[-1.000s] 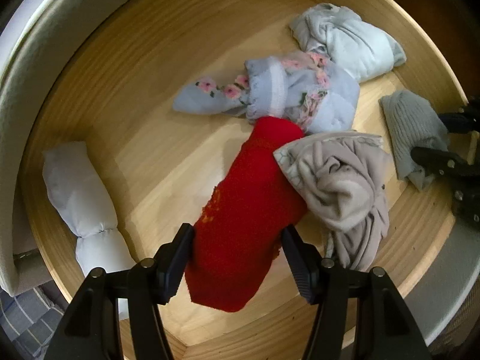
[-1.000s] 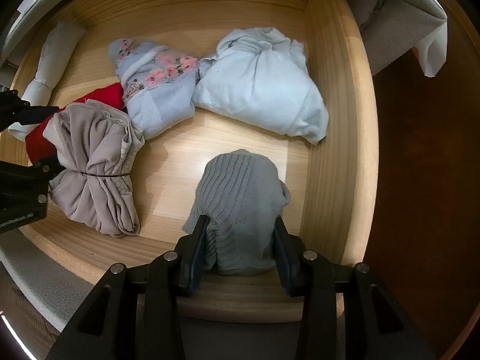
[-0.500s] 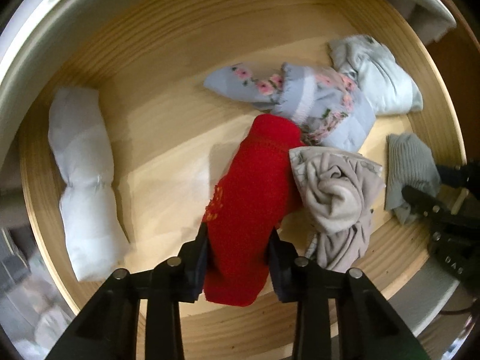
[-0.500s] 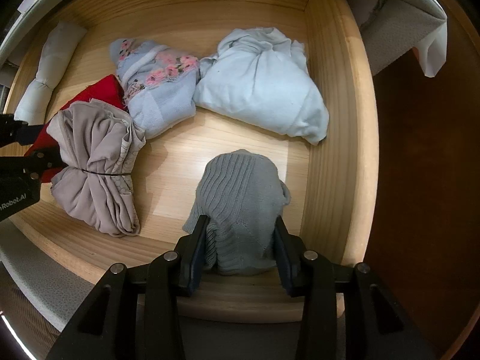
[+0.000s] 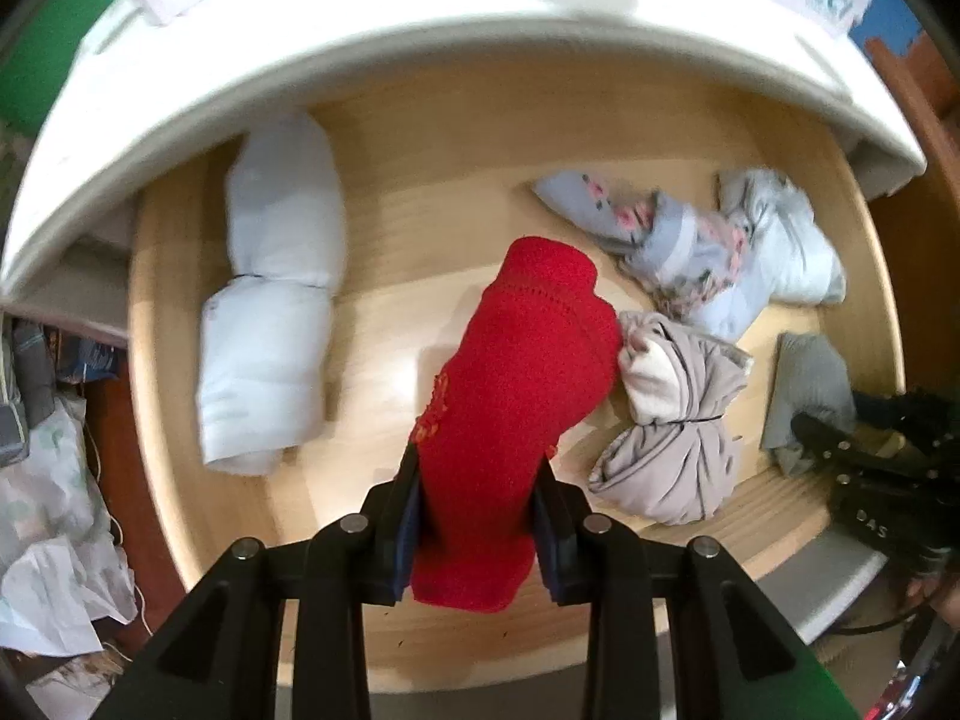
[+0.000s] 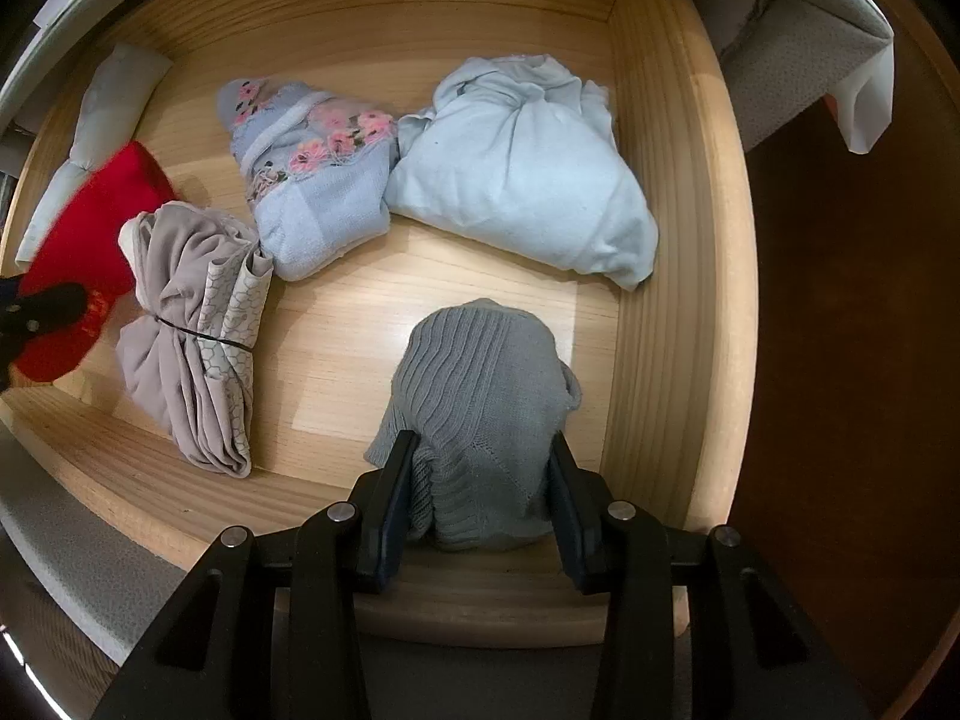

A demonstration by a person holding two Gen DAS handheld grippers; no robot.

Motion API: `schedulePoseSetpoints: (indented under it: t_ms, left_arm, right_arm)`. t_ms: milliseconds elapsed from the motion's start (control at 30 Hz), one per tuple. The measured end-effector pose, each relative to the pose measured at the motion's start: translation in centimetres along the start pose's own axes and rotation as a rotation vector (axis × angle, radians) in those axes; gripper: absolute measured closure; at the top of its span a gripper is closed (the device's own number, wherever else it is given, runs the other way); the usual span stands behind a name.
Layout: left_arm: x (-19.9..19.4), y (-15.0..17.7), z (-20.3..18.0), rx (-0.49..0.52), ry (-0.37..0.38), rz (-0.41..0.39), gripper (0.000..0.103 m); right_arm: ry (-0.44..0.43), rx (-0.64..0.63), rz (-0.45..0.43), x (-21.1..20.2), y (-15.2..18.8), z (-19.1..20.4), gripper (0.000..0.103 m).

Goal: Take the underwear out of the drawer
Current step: 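Lift the red item and carry it into the white box with the left tool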

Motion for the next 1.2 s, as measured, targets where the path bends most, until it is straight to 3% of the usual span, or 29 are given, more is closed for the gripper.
schedulePoseSetpoints:
  t_ms: [267,467,700,1033,1200]
  left_arm:
    - [-3.6,1.3,2.1,-0.055,0.026,-0.065,0.071]
    - [-6.5,1.2,1.2,-0.051,0.025,-0.125,0.071]
    - [-13.3,0.7,3.5,-0.056,0.050,-0.229,0.071]
    - [-24.7,-4.7,6.5,-0.133,0.057,-0.472,0.071]
    - [-27.6,-8.9,7.5,-0.168,0.012,-0.530,0.071]
  right_arm:
    - [0.001,0.000,0.001,0.0,-0.2,0.0,0.064]
    - [0.001,-0.001,0.002,0.0,-0.4,0.0,0.064]
    - [0.001,0.000,0.002,0.0,-0.5,0.0,0.064]
    - [0.001,0.002,0.002,0.1,-0.6,0.0,0.064]
    - [0.001,0.002,0.002,0.1,-0.7,0.0,0.064]
Point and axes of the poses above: each gripper's, at about its wrist camera, not at the fingertips, and x roughly the way its jaws point, z to its left, y to its underside, the point moved 9 cm from there along x, roughly the way its jaws point, and after that the axes turned 7 degrees about -y, right-handed, at the moved point
